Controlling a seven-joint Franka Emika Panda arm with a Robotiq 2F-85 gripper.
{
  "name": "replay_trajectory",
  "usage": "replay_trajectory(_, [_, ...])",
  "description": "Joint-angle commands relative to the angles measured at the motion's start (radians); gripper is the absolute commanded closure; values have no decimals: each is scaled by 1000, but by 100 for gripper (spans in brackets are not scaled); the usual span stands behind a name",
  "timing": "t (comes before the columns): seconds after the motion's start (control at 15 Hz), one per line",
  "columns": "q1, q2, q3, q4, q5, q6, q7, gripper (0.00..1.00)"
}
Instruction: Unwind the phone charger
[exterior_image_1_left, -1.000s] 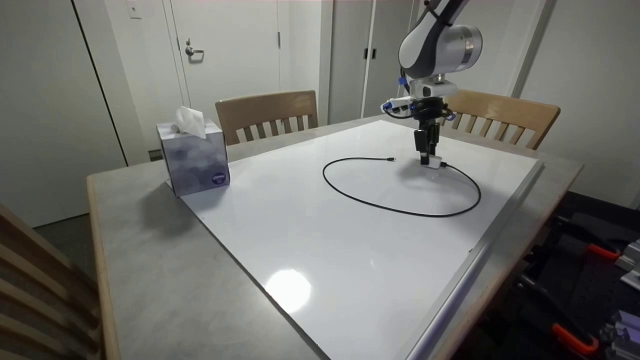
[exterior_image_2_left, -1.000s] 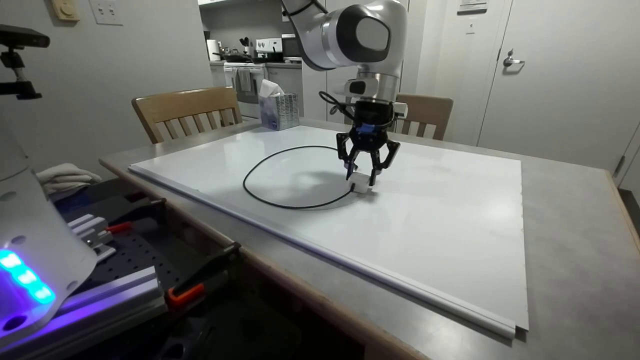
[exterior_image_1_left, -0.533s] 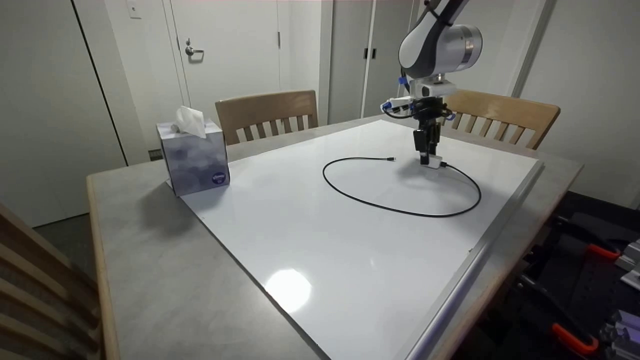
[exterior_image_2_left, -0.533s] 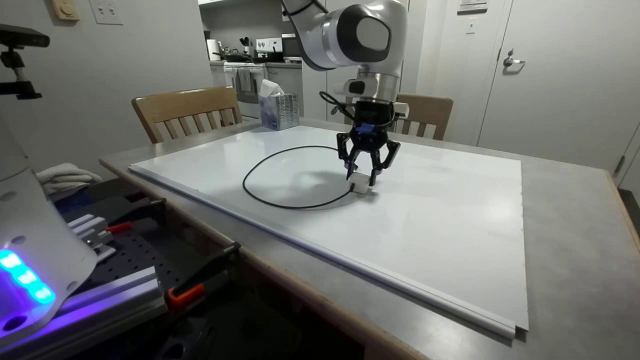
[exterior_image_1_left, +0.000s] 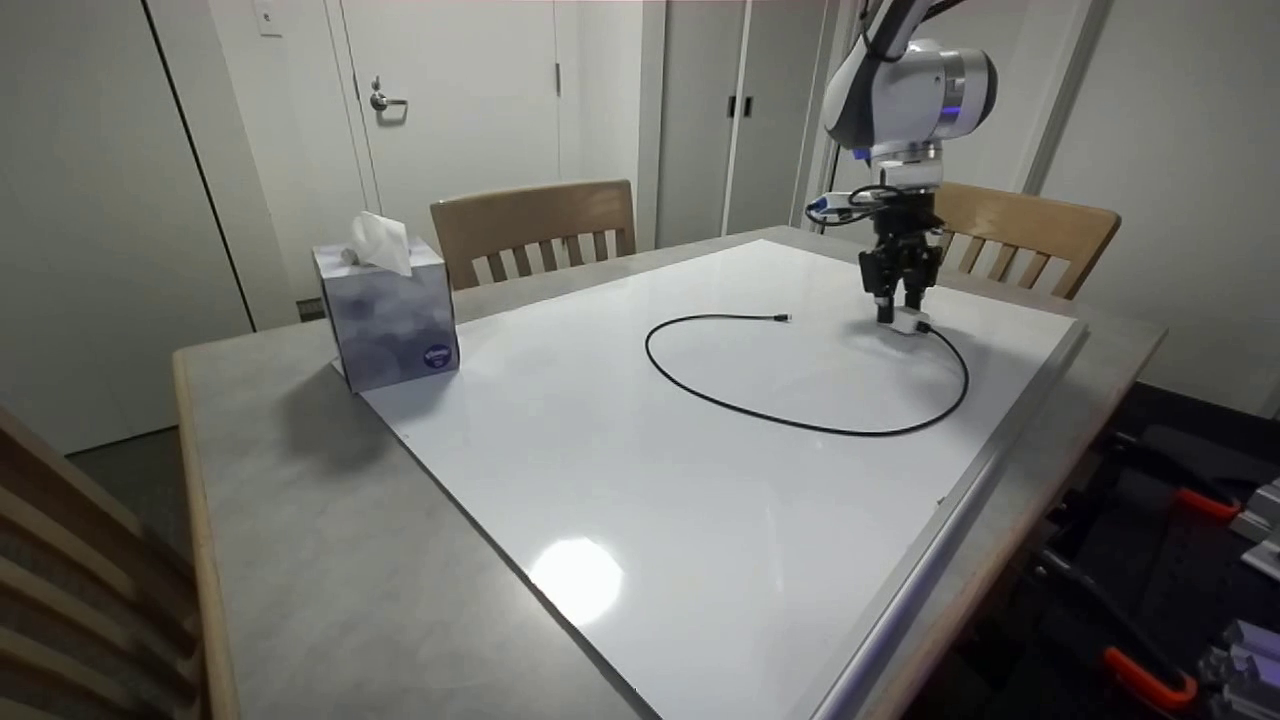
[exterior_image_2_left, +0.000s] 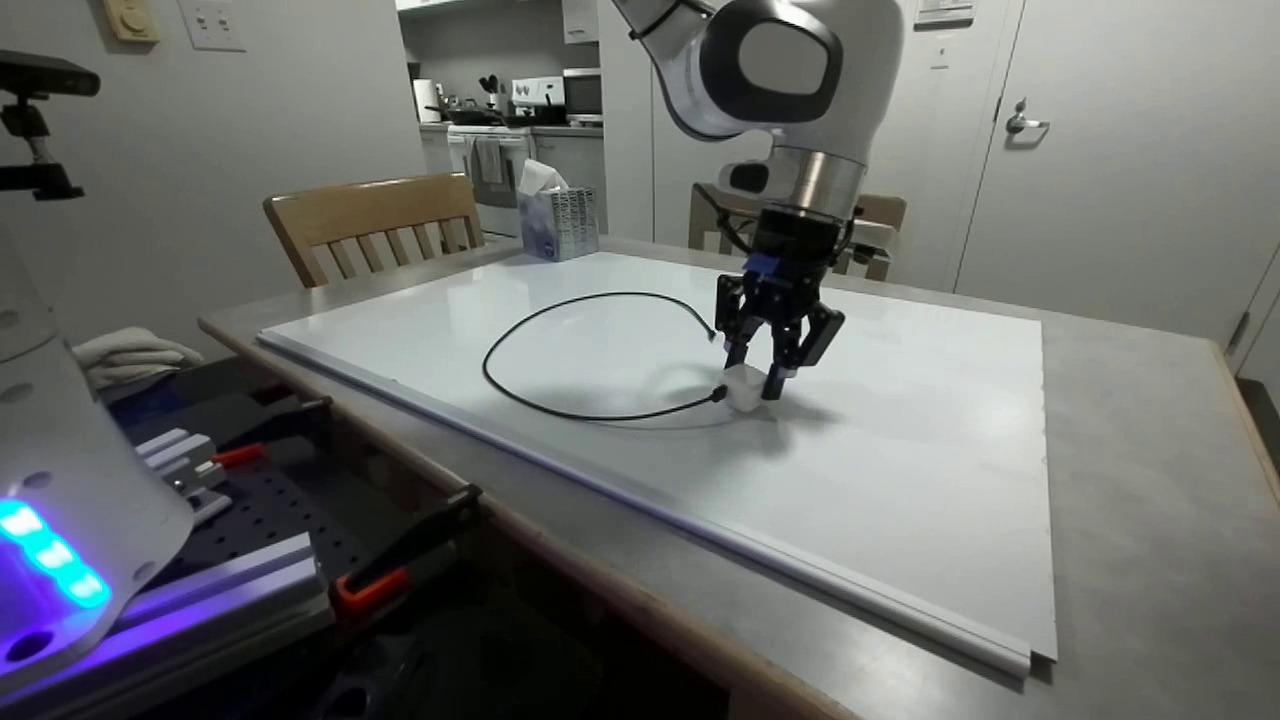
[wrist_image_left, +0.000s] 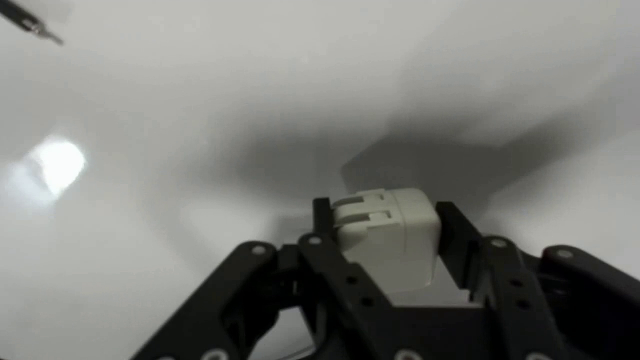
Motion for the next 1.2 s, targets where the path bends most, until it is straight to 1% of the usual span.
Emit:
replay_trajectory(0.0, [19, 25, -35, 6, 41, -13, -1, 47])
replay_trajectory(0.13, [32, 47, -57, 19, 64, -31, 1, 47])
replay_trajectory(0.33, [35, 48, -59, 20, 66, -32, 1, 47])
replay_trajectory(0.4, [35, 48, -59, 20, 66, -32, 1, 72])
replay_trajectory(0.53, [55, 73, -93, 22, 102, -50, 1, 72])
replay_trajectory(0.73, [97, 135, -178, 26, 198, -93, 4, 72])
replay_trajectory(0.87, [142, 194, -254, 25, 286, -136, 3, 72])
replay_trajectory(1.07, [195, 264, -337, 13, 408, -185, 3, 72])
replay_trajectory(1.13, [151, 198, -281, 17, 334, -157, 3, 72])
